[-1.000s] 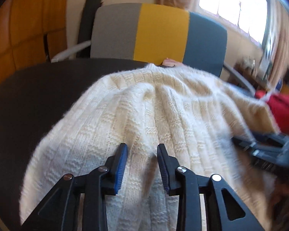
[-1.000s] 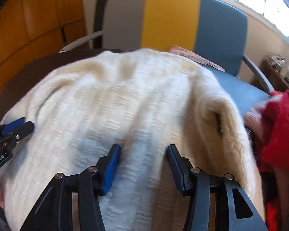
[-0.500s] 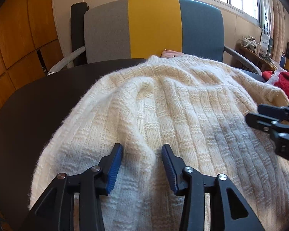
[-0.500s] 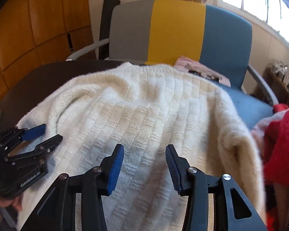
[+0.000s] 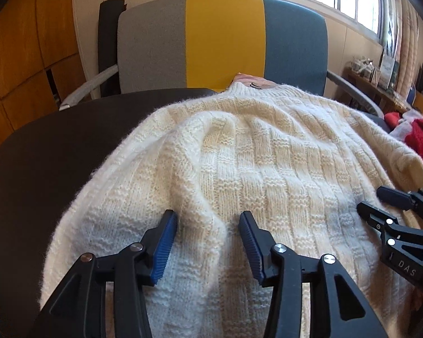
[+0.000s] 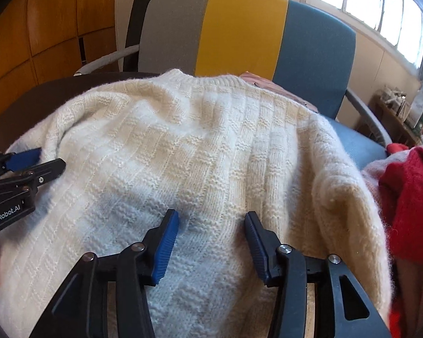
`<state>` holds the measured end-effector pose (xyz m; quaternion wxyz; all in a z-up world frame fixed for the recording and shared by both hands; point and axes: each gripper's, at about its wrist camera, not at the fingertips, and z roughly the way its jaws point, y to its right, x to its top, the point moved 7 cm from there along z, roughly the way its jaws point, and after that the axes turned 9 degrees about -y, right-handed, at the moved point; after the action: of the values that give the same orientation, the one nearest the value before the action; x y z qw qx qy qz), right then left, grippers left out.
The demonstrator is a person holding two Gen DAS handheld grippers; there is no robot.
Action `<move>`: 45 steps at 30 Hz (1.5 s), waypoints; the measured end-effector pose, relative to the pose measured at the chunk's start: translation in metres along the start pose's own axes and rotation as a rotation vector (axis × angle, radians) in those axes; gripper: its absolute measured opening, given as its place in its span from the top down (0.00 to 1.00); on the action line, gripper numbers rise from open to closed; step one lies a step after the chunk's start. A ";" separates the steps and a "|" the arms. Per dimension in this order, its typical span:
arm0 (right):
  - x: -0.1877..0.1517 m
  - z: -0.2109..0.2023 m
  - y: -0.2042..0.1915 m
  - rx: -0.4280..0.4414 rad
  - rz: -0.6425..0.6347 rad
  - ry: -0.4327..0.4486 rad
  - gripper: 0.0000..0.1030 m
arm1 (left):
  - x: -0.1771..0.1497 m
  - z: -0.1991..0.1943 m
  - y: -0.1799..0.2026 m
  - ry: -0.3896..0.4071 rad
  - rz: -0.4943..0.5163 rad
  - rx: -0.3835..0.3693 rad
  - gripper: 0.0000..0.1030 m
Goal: Fold clothes
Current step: 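Grasp a sweater sleeve with the left gripper and pull it outward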
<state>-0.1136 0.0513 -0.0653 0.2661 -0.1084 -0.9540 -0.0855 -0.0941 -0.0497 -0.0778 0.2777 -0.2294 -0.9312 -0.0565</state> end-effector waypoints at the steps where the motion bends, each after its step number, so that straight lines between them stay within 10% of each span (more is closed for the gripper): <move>1: 0.000 0.000 0.000 -0.001 0.001 0.001 0.49 | -0.001 -0.004 -0.001 -0.006 0.000 -0.006 0.54; 17: -0.002 0.001 0.015 0.049 0.024 0.005 0.46 | -0.110 -0.092 -0.170 -0.112 -0.230 0.038 0.54; 38: -0.003 0.003 0.021 0.055 0.017 0.006 0.45 | -0.167 -0.104 -0.159 -0.126 -0.236 0.079 0.52; 45: -0.003 0.003 0.028 0.054 0.010 0.006 0.45 | -0.165 -0.110 -0.145 -0.116 -0.175 0.075 0.85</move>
<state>-0.1061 0.0782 -0.0665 0.2722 -0.1059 -0.9546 -0.0588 0.0156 -0.2694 -0.0713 0.2256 -0.1392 -0.9637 -0.0322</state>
